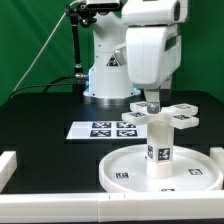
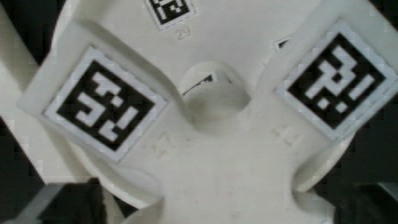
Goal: Assemble round table
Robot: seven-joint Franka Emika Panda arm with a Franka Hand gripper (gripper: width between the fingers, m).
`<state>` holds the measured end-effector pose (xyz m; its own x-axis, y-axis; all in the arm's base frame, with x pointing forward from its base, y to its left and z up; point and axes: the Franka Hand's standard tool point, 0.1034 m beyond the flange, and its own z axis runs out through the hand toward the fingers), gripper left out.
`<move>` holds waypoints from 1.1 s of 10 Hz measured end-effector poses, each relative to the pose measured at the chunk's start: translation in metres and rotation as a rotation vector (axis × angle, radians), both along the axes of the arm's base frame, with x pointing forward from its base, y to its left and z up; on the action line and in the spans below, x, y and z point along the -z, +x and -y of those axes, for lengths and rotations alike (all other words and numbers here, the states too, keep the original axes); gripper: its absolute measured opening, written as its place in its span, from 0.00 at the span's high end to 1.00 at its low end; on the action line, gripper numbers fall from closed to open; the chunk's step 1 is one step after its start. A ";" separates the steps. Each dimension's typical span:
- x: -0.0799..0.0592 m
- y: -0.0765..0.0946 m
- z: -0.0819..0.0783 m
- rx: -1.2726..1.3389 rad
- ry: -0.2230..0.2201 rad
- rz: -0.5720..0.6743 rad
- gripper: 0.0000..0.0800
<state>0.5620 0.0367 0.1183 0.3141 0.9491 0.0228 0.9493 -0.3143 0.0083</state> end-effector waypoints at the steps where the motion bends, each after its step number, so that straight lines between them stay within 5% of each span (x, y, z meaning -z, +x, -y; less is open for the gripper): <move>1: 0.001 0.002 -0.002 -0.001 -0.001 0.011 0.19; 9: 0.013 0.002 -0.003 0.012 -0.010 -0.006 0.19; 10: 0.013 0.001 -0.002 0.014 -0.010 -0.007 0.34; 11: 0.013 0.001 -0.001 0.016 -0.011 -0.007 0.34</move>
Offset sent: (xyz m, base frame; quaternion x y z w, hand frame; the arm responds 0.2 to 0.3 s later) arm 0.0079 0.0049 -0.0043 0.0061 -0.0055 -0.0105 0.9999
